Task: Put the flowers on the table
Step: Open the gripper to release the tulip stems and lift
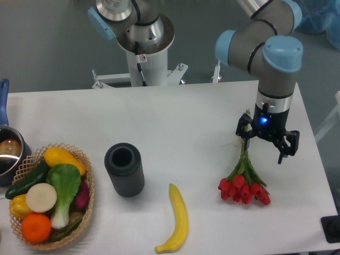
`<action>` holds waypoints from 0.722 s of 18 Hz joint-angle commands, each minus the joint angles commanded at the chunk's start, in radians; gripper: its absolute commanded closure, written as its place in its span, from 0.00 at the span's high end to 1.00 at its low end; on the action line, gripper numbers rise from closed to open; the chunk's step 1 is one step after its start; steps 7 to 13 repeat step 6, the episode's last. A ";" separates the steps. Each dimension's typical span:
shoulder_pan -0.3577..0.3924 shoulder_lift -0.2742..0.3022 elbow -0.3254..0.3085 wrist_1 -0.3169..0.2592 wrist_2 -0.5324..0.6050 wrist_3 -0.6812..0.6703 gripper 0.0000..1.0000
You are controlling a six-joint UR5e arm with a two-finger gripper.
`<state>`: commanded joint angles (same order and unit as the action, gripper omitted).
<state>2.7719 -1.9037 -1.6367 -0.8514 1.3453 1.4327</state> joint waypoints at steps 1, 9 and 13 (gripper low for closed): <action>0.002 0.005 -0.008 0.000 0.000 0.000 1.00; 0.005 0.011 -0.028 0.000 0.000 0.000 1.00; 0.005 0.011 -0.028 0.000 0.000 0.000 1.00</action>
